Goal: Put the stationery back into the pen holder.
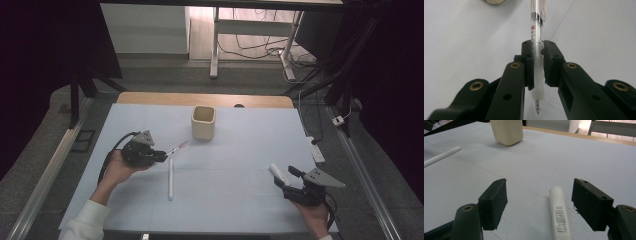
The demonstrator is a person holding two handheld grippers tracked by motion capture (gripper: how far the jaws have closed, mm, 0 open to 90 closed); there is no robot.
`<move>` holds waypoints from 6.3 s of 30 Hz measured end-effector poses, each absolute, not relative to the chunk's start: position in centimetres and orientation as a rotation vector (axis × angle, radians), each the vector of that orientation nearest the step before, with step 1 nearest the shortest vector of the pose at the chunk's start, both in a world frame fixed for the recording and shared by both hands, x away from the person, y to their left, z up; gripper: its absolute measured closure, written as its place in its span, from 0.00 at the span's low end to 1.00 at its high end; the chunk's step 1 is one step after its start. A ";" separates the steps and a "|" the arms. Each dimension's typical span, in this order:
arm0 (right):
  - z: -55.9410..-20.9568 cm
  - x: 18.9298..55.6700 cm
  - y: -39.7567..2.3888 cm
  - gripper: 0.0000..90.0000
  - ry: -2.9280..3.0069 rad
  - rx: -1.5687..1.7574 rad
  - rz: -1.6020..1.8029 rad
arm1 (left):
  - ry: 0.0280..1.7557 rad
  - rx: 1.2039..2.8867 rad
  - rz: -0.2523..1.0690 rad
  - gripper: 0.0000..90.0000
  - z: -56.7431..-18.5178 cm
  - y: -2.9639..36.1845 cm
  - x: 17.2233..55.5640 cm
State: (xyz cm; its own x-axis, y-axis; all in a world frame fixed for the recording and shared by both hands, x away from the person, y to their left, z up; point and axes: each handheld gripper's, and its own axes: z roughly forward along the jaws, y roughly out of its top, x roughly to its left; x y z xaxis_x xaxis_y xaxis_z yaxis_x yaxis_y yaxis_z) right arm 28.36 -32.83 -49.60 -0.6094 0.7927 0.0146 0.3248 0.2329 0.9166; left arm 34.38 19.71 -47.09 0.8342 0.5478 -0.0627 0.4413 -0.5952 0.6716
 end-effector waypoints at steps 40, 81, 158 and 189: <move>-49.9 28.1 -31.1 0.31 2.129 0.958 1.336 | 0.573 2.366 0.174 0.88 -46.8 14.8 33.1; -49.7 27.9 -25.5 0.32 2.324 0.759 1.285 | 0.413 2.487 0.135 0.88 -47.8 6.7 32.3; -49.5 29.1 -17.1 0.85 2.535 0.268 0.906 | 0.393 2.274 0.147 0.55 -46.1 5.2 31.9; -48.6 30.6 -19.9 0.85 2.433 0.591 1.147 | 0.644 2.124 0.329 0.38 -47.1 10.3 30.4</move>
State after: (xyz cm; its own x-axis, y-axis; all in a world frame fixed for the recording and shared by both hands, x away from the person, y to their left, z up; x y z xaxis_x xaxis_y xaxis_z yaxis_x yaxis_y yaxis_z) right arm 30.57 -19.90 -48.62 -0.8371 0.5226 -0.1617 0.2079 0.5773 0.7896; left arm 30.45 10.27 -47.08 0.8312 0.5559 0.0010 0.3263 -0.4893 0.8088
